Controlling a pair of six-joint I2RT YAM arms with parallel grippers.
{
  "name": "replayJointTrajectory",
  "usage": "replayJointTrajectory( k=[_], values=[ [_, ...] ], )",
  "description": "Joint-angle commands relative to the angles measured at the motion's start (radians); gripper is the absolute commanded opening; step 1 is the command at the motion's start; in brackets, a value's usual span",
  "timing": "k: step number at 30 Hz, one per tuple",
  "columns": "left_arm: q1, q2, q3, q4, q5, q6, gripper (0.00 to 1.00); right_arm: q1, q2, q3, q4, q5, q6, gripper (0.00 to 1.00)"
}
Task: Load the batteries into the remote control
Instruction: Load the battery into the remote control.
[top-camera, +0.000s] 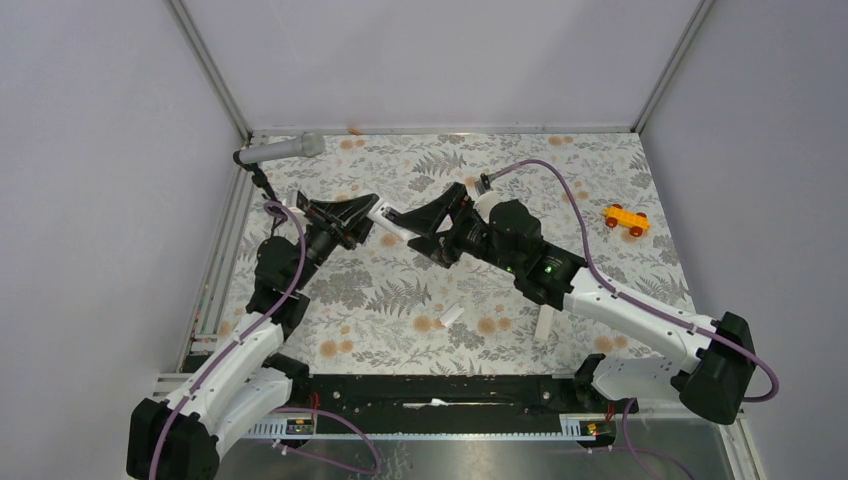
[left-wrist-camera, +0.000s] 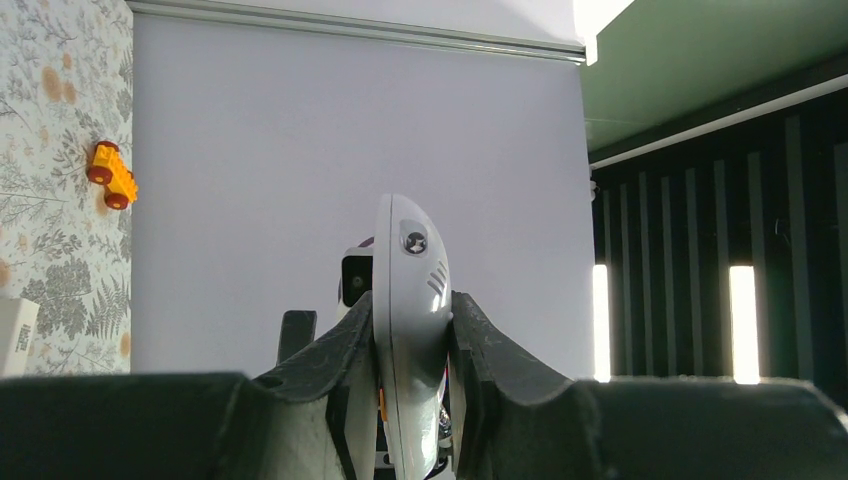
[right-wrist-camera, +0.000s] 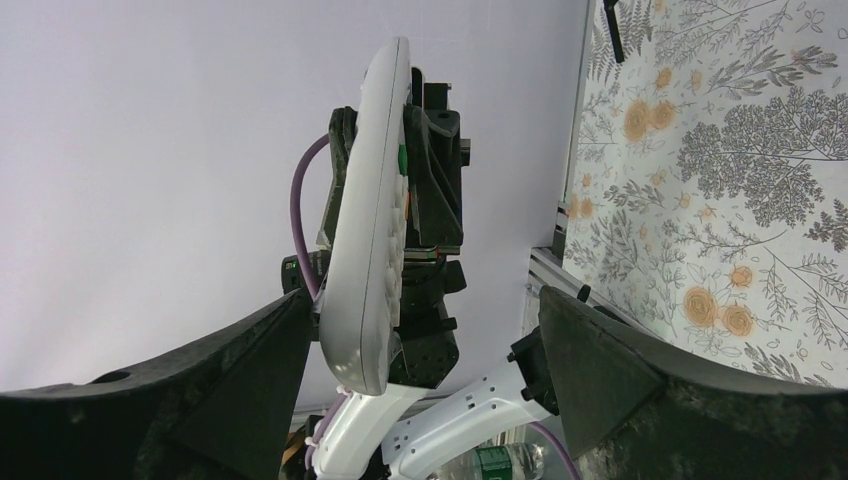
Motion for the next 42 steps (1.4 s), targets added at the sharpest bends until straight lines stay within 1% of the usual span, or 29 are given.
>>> replayJointTrajectory(
  k=[1,11,15,30,33,37,39,40,41,42],
  values=[
    [-0.007,-0.029,0.002,0.063,-0.025,-0.015,0.00,-0.007,0.010,0.014,0.021,0.016,-0.017,0.89],
    [-0.008,-0.034,0.005,0.070,-0.029,-0.031,0.00,-0.006,0.021,-0.002,0.013,0.006,0.009,0.89],
    [-0.008,-0.033,0.010,0.075,-0.023,-0.036,0.00,-0.006,0.025,-0.014,0.004,0.006,0.016,0.87],
    [-0.015,-0.042,0.007,0.087,-0.021,-0.042,0.00,-0.008,0.055,-0.041,0.023,-0.013,0.037,0.86],
    [-0.017,-0.042,0.007,0.086,-0.018,-0.041,0.00,-0.006,0.064,-0.033,-0.006,-0.013,0.034,0.84],
    [-0.017,-0.047,0.004,0.089,-0.022,-0.042,0.00,-0.007,0.073,-0.006,-0.090,-0.001,0.005,0.79],
    [-0.016,-0.051,0.002,0.092,-0.026,-0.041,0.00,-0.006,0.075,0.006,-0.122,0.007,-0.018,0.73],
    [-0.017,-0.052,0.003,0.090,-0.026,-0.035,0.00,-0.006,0.074,0.010,-0.134,0.011,-0.031,0.72],
    [-0.016,-0.052,0.007,0.085,-0.026,-0.021,0.00,-0.006,0.074,0.016,-0.148,0.016,-0.045,0.72],
    [-0.017,-0.055,0.011,0.074,-0.022,-0.005,0.00,-0.006,0.070,0.021,-0.152,0.018,-0.058,0.75]
  ],
)
